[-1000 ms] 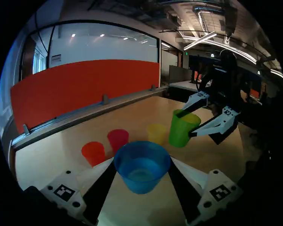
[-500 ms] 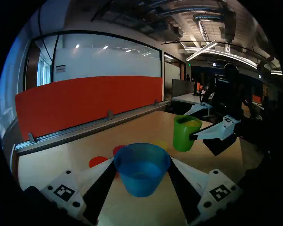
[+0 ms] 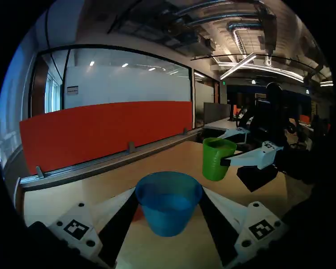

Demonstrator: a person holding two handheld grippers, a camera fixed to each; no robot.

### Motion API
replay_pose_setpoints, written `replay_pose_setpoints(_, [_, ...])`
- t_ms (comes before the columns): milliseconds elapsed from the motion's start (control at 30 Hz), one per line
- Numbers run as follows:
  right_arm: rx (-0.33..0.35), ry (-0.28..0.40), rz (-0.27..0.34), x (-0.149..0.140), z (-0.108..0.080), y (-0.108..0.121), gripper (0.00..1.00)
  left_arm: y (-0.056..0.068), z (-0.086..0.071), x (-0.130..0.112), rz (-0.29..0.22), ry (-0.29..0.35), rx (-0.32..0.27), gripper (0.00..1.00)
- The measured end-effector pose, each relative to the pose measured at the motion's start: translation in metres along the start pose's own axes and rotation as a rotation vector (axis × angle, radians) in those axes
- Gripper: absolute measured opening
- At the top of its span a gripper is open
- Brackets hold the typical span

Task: Pour water

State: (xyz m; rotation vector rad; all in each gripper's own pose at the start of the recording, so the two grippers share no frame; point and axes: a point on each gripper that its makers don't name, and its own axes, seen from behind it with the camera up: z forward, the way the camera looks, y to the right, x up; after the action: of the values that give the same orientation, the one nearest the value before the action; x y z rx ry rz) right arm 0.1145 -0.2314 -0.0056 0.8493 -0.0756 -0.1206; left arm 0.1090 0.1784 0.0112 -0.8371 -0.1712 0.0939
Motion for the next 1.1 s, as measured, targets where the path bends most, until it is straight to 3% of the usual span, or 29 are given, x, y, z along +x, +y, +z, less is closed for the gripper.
replay_pose_setpoints(367, [0.005,0.006,-0.008,0.003,0.0,-0.001,0.92,0.0,-0.002,0.009,0.012,0.024,0.009,0.88])
replay_pose_setpoints(667, [0.032,0.0,0.023,0.002,0.001,-0.003,0.91,-0.008,-0.002,0.018,0.042,0.043,0.033,0.88])
replay_pose_setpoints(1100, [0.076,-0.008,0.03,-0.007,0.006,-0.015,0.91,-0.013,-0.002,0.041,0.153,0.069,0.064,0.88])
